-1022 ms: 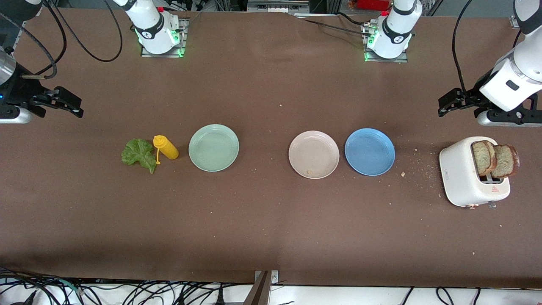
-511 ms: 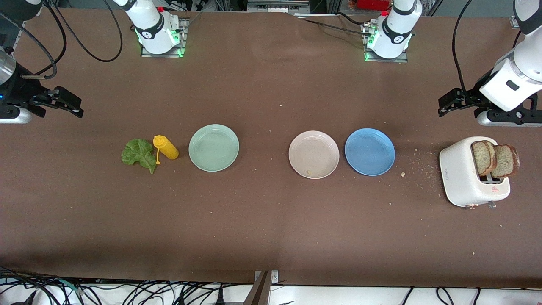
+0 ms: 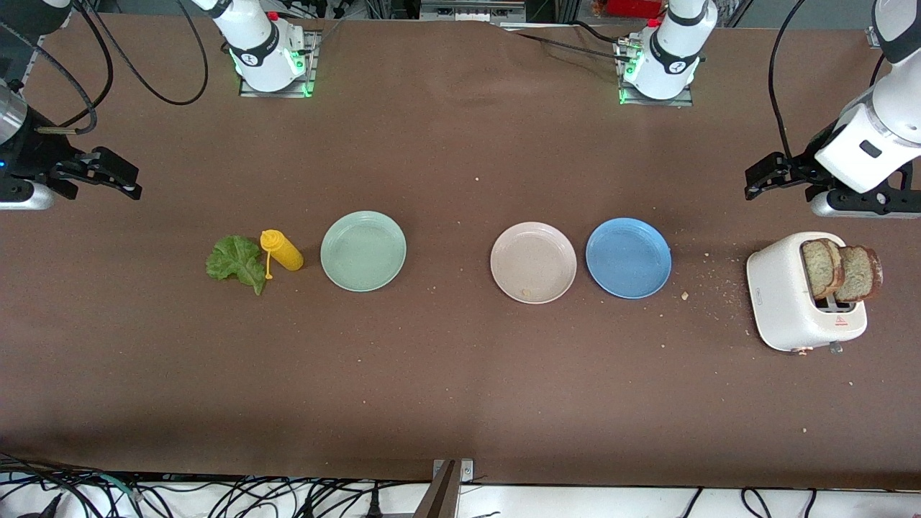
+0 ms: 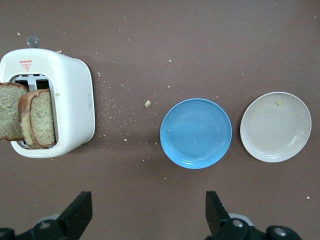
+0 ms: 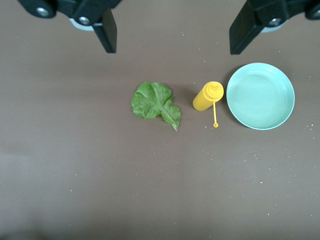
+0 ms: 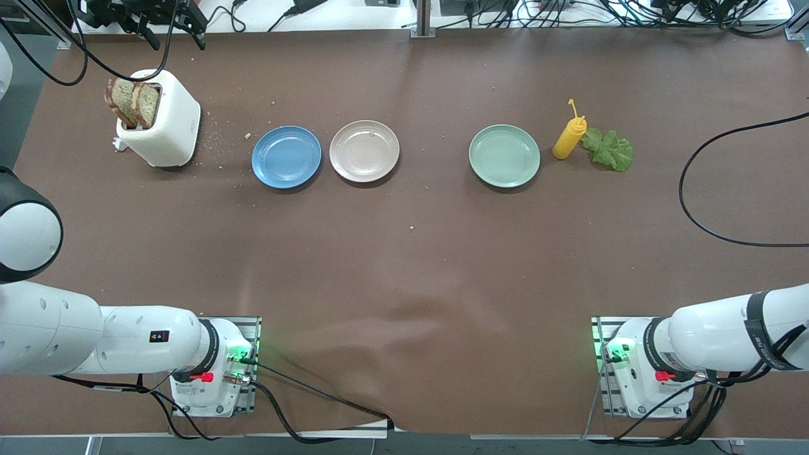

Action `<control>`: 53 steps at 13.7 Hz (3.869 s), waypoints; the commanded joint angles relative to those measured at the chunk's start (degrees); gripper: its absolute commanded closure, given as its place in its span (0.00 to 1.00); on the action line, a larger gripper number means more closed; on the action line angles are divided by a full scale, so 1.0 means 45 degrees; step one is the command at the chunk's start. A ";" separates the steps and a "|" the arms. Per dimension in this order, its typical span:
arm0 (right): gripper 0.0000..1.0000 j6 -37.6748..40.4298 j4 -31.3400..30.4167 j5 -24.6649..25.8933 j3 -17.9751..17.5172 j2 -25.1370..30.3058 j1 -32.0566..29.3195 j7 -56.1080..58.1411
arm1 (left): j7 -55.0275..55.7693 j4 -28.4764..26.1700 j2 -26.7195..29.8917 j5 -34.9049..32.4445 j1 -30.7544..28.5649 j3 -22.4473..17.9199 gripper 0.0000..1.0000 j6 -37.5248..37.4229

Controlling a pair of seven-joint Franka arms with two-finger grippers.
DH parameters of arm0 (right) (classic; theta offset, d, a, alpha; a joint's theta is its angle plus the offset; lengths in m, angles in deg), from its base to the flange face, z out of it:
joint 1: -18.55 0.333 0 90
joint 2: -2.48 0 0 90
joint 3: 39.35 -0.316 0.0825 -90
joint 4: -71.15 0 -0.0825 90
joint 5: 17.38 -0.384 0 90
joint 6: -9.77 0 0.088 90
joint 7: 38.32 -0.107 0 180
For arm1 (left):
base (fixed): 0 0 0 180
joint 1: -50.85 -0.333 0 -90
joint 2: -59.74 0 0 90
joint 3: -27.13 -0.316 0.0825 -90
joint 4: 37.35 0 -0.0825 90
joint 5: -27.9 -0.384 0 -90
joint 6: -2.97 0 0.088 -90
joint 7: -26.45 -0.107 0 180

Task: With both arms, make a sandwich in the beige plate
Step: 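Reach the left gripper down to a bread slice in the toaster, then grasp the bread slice and lift it out of the toaster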

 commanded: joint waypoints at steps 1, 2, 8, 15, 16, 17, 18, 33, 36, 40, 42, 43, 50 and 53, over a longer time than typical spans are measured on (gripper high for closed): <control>0.00 0.0166 0.0318 -0.0189 0.0010 -0.0137 -0.0037 -0.0002 | -0.0155 0.0150 -0.0081 -0.0257 -0.0216 0.0073 0.00 0.0033; 0.00 0.0166 0.0318 -0.0189 0.0010 -0.0137 -0.0037 -0.0002 | -0.0136 0.0150 -0.0081 -0.0257 -0.0236 0.0073 0.00 0.0033; 0.00 0.0166 0.0318 -0.0189 0.0010 -0.0137 -0.0056 -0.0041 | -0.0194 0.0480 -0.0392 -0.0685 -0.0644 -0.0025 0.00 0.0033; 0.00 0.0147 0.0338 -0.0189 0.0010 -0.0137 -0.0037 -0.0041 | -0.0214 0.0580 -0.1055 -0.2249 -0.2206 -0.0005 0.00 0.0169; 0.00 0.0147 0.0318 -0.0189 0.0010 -0.0137 -0.0037 -0.0041 | -0.0214 0.0599 -0.1386 -0.2191 -0.2383 -0.0005 0.00 0.0266; 0.00 0.0166 0.0318 -0.0189 0.0010 -0.0137 -0.0037 -0.0041 | -0.0214 0.0580 -0.1544 -0.2191 -0.2385 0.0014 0.00 0.0673; 0.00 0.0166 0.0318 -0.0189 0.0010 -0.0137 -0.0037 -0.0041 | -0.0214 0.0561 -0.1604 -0.2210 -0.2404 0.0014 0.00 0.0851; 0.00 0.0166 0.0318 -0.0189 0.0030 -0.0137 -0.0037 -0.0041 | -0.1230 0.0404 -0.3088 -0.2112 -0.3674 -0.0005 0.01 0.2747; 0.00 0.0166 0.0318 -0.0189 0.0010 -0.0137 -0.0037 -0.0041 | -0.1230 0.0307 -0.3576 -0.2093 -0.3752 0.0014 0.01 0.3216; 0.00 0.0166 0.0318 -0.0189 0.0030 -0.0137 -0.0037 -0.0041 | -0.1210 -0.0043 -0.3675 -0.2054 -0.3771 0.0014 0.03 0.3313; 0.00 0.0166 0.0318 -0.0189 0.0010 -0.0137 -0.0056 -0.0041 | -0.1210 -0.0395 -0.3675 -0.2054 -0.3752 0.0034 0.07 0.3799; 0.00 0.0166 0.0318 -0.0189 0.0010 -0.0137 -0.0056 -0.0041 | -0.1210 -0.0493 -0.3752 -0.2073 -0.3752 0.0034 0.07 0.4112; 0.00 0.0166 0.0318 -0.0189 0.0010 -0.0137 -0.0056 -0.0041 | -0.1249 -0.1022 -0.3968 -0.2327 -0.3752 0.0034 0.94 0.4213; 0.00 0.0166 0.0318 -0.0189 0.0010 -0.0137 -0.0056 -0.0041 | -0.1873 -0.0963 -0.4007 -0.2542 -0.3771 0.0034 1.00 0.4096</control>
